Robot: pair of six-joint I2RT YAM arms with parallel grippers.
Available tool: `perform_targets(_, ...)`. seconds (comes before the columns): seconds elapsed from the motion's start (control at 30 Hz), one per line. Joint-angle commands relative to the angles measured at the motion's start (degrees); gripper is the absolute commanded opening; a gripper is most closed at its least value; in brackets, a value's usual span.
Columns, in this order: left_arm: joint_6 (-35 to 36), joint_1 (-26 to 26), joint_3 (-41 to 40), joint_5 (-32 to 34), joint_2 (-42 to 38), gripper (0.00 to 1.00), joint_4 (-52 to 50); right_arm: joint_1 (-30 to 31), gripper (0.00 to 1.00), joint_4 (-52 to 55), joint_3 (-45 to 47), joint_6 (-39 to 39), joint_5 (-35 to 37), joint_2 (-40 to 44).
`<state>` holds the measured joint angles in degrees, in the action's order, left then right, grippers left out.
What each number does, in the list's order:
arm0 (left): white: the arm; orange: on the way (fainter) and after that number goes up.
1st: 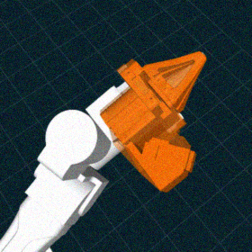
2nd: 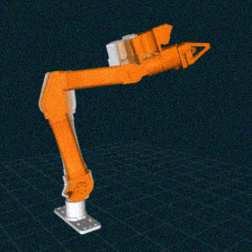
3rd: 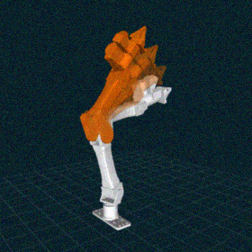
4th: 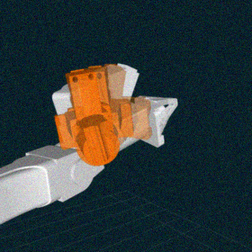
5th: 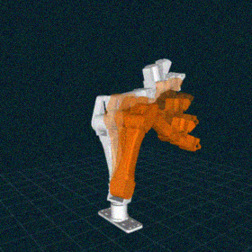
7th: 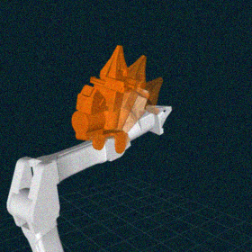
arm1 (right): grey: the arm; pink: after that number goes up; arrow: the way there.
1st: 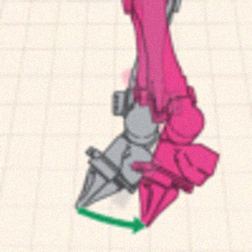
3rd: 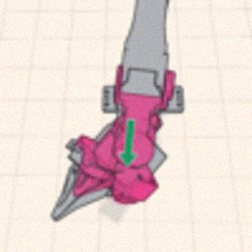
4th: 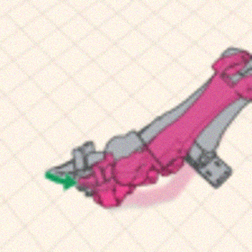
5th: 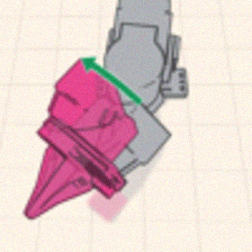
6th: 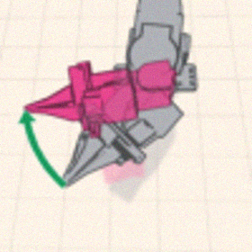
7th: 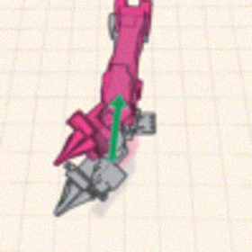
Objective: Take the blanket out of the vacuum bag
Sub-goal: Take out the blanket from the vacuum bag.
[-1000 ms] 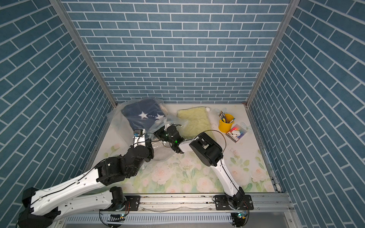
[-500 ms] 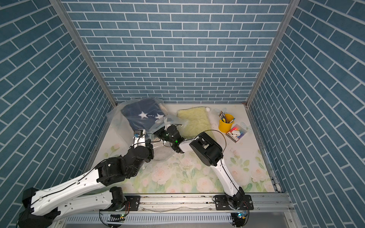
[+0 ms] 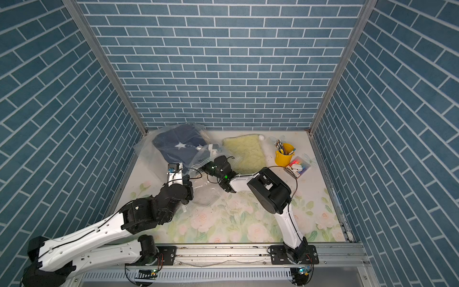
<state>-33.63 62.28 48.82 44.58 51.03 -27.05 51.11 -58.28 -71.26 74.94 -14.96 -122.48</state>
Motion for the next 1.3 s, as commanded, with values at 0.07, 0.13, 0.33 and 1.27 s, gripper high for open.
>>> perform_targets(0.07,0.01,0.15,1.28,0.01,0.46,0.00,0.42,-0.29,0.09,-1.83,-2.90,-0.14,-1.51,-3.68)
perform_targets(0.13,-0.24,0.13,1.37,-0.11,0.41,0.00,0.16,-0.57,0.16,-1.09,-4.65,0.25,-1.72,-6.27)
perform_targets(0.33,-0.30,0.12,1.28,0.15,-0.05,0.00,-0.24,-1.01,0.44,2.39,-5.13,0.12,-0.40,-7.77)
perform_targets(1.27,0.36,0.12,-0.59,0.94,-0.45,0.00,0.64,-2.21,0.73,7.77,-3.73,-2.43,-2.45,-5.76)
